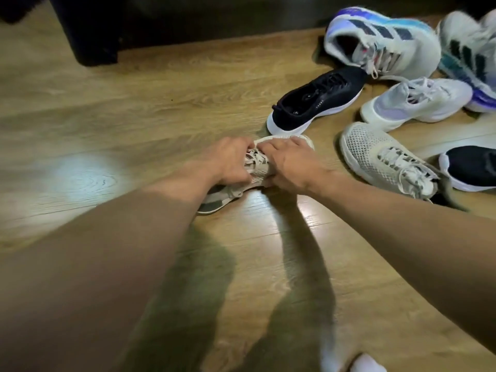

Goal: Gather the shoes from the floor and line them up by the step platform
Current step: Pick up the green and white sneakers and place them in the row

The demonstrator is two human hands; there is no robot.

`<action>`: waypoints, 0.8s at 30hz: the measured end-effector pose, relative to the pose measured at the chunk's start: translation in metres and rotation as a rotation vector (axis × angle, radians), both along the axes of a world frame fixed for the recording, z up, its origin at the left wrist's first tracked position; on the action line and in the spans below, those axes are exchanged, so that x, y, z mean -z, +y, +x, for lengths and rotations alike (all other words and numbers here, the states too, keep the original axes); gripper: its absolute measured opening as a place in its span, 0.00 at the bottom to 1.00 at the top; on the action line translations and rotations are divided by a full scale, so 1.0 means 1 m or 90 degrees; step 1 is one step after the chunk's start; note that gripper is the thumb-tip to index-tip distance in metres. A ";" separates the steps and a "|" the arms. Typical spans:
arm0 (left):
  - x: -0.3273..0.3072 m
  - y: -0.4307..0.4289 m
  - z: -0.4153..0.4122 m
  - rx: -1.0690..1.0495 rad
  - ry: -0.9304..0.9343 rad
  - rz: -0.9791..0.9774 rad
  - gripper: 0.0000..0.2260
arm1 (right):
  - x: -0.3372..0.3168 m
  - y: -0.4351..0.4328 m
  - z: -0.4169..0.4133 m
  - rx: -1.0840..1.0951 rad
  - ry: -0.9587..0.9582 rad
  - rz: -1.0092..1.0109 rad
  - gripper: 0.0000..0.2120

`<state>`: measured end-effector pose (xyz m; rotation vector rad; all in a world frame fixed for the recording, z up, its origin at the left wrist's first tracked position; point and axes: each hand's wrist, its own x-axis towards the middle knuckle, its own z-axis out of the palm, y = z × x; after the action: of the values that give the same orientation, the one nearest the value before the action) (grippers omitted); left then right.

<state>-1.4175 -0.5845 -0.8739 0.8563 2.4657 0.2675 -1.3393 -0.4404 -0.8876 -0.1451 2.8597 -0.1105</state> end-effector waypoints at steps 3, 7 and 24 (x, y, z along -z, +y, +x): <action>-0.014 -0.013 -0.003 -0.193 -0.161 0.108 0.26 | -0.014 0.001 -0.010 -0.006 0.006 -0.038 0.34; -0.024 -0.055 0.001 -0.414 -0.410 0.224 0.17 | -0.035 -0.015 -0.022 -0.031 0.020 -0.094 0.34; -0.060 -0.099 -0.003 -0.561 -0.759 0.419 0.12 | -0.090 -0.027 -0.030 -0.054 0.217 -0.178 0.25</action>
<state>-1.4209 -0.6838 -0.8135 -0.2810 1.3965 1.4420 -1.3691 -0.4674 -0.7980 -0.3745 3.1540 -0.5161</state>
